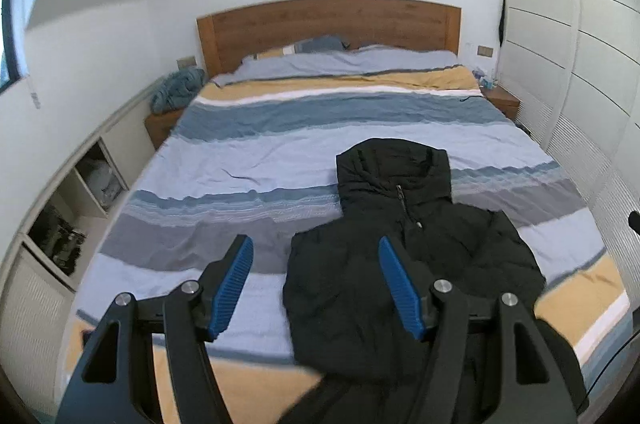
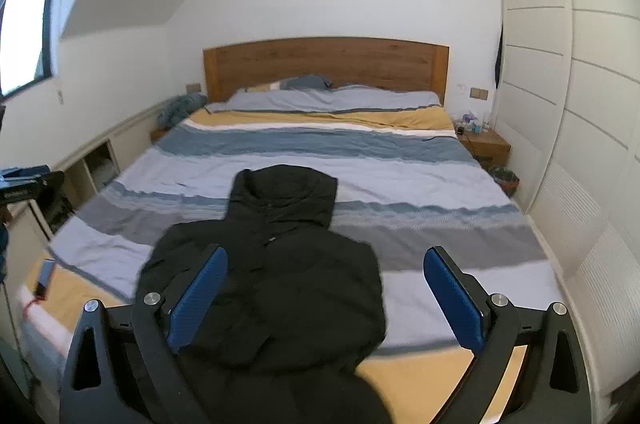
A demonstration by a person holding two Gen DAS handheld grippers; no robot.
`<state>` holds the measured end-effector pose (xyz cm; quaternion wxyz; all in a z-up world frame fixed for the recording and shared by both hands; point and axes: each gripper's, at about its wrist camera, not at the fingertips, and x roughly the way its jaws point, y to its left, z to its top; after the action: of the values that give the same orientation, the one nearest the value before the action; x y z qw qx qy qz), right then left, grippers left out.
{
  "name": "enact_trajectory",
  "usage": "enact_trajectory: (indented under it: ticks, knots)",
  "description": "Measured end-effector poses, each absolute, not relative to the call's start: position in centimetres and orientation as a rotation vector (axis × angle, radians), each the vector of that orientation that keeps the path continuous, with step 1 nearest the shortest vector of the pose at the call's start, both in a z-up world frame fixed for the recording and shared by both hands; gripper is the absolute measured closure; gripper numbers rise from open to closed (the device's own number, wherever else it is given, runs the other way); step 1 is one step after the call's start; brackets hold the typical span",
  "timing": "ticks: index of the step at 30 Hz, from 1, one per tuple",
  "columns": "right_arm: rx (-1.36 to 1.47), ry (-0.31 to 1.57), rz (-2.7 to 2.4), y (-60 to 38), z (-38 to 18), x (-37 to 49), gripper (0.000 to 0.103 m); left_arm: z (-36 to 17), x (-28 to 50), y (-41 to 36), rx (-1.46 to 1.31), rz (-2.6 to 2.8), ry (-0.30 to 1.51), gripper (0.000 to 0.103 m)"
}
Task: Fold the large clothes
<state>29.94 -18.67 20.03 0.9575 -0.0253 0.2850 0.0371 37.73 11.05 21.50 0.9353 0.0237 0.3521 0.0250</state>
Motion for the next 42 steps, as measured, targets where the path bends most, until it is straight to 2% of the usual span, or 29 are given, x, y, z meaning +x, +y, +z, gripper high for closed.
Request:
enact_trajectory:
  ticks: [4, 9, 18, 30, 42]
  knots:
    - [-0.011, 0.61, 0.103, -19.2, 18.0, 38.5, 0.005, 18.4, 47.6, 12.0, 0.019, 0.036, 0.737, 0.039]
    - [0.034, 0.621, 0.107, -18.8, 12.9, 50.6, 0.004, 12.3, 59.1, 13.2, -0.061, -0.007, 0.771, 0.039]
    - [0.133, 0.757, 0.162, -16.7, 5.5, 63.7, 0.002, 3.5, 72.4, 12.9, -0.163, -0.093, 0.896, 0.038]
    - [0.161, 0.89, 0.184, -15.6, -2.3, 76.5, 0.001, -5.8, 84.3, 12.2, -0.318, -0.106, 0.983, 0.038]
    - [0.246, 0.977, 0.225, -16.0, -6.8, 82.1, 0.002, -12.6, 87.9, 12.1, -0.491, -0.135, 1.07, 0.038]
